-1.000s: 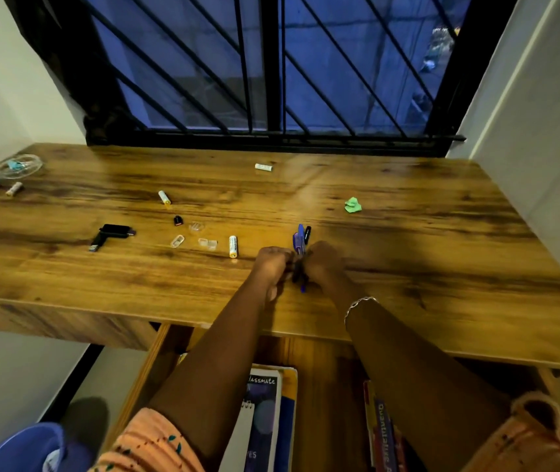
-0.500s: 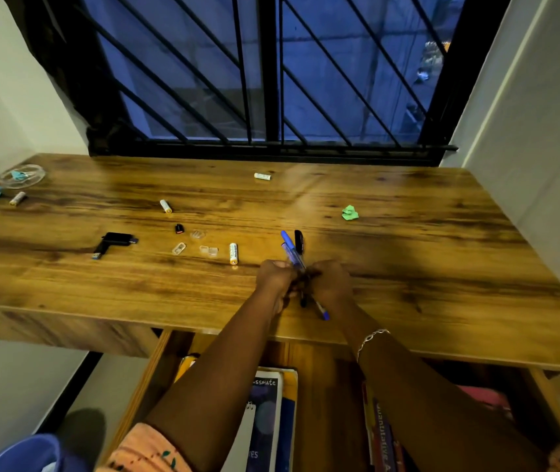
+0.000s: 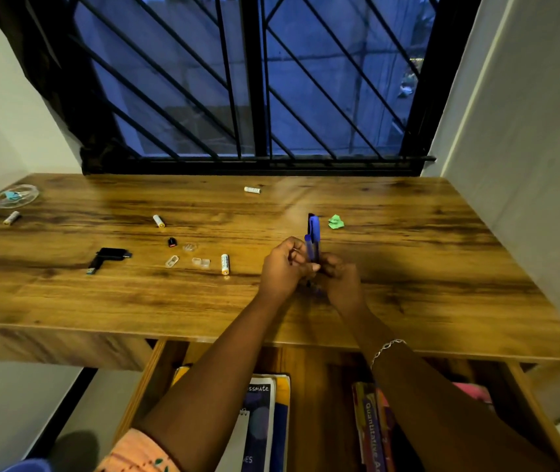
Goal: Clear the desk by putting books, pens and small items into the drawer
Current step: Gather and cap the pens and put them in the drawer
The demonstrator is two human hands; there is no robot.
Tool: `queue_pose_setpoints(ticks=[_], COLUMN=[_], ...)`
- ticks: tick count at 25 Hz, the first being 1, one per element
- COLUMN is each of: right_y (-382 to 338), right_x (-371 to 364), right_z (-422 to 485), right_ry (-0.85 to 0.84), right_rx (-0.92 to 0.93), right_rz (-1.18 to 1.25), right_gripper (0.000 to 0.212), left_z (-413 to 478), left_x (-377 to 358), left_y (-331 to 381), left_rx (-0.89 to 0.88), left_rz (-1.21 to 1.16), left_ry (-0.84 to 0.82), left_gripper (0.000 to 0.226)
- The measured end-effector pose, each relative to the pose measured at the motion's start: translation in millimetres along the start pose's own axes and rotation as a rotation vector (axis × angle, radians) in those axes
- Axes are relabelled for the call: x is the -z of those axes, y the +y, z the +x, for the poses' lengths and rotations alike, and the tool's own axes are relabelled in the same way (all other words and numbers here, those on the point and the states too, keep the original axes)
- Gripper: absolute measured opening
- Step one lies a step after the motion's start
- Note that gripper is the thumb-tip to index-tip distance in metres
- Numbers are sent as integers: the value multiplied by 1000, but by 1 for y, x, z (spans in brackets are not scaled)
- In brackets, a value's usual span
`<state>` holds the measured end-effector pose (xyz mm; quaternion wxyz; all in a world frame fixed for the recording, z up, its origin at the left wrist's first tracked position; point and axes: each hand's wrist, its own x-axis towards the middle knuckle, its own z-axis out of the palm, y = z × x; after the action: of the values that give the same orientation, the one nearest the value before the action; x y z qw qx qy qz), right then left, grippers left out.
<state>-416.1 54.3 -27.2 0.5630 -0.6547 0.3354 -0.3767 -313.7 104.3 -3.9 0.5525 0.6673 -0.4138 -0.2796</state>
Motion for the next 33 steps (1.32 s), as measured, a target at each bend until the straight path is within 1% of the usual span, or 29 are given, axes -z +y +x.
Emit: queue_pose_setpoints(ticks=[3,5,8,10,11,13,15,19,23,26,29,31,33], right_y=[10,12,11,11,12,12,10,9,6,-7,-21,-22,-15], right_x=[3,5,9,10,11,11,11,13,16,19,24,27,28], right_z=[-4,-5,-3,-1,-1,-2,-4,-8,-16,-38,-82,-107,-128], right_ry=[-39,-62,-85,-120,-144,-164,-169,-189,-254,-279,-355,-431,-470], right_rx=[-69,-74,-58,-48,-47,-40,-26,3,-34,-125,-356,-493,-612], right_rz=[1,-24,-56,-106,-125,-148,-172,-186,-179,-168,-36,-42,-44], right_gripper=[25,25,29,29,28,26,23,26,25,24,22,15,13], left_z=[-7,-9,-9,-8,-8,-9,-11,-13,-23,-40,-64,-81,-99], left_x=[-4,-7,-6,-4,-4,-3,-1,1,4,9,11,10,6], left_y=[-4,-6,-4,-2,0,0,0,-3,4,16,17,14,7], left_rx=[-7,-3,-46,-85,-96,-86,-77,-58,-14,80,226,288,318], left_rz=[46,64,120,188,212,200,140,107,109,20,-63,-60,-10], left_ry=[-19,-17,-26,-21,-17,-25,-45,-75,-136,-232,-361,-409,-442], left_gripper=[40,38,30,38,38,32,24,21,23,17,17,20,24])
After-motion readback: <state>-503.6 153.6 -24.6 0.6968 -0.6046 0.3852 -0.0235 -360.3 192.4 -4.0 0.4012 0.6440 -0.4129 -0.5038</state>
